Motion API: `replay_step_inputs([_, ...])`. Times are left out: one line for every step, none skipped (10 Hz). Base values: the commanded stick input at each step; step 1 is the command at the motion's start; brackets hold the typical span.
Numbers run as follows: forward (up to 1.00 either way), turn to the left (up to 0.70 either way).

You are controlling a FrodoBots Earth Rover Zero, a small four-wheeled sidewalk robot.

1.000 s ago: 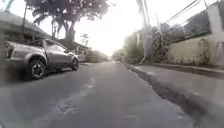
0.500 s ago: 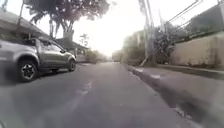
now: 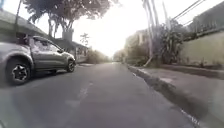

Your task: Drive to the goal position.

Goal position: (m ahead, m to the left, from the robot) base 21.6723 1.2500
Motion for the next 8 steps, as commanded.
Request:
replay_step_inputs([1.00, 0.04])
replay_step_inputs([1.00, -0.18])
replay_step_inputs([1.00, -0.36])
replay_step_inputs([1.00, -0.36])
replay_step_inputs([1.00, -0.23])
replay_step_inputs([1.00, 0.04])
replay_step_inputs([1.00, 0.04])
replay_step_inputs([1.00, 0.04])
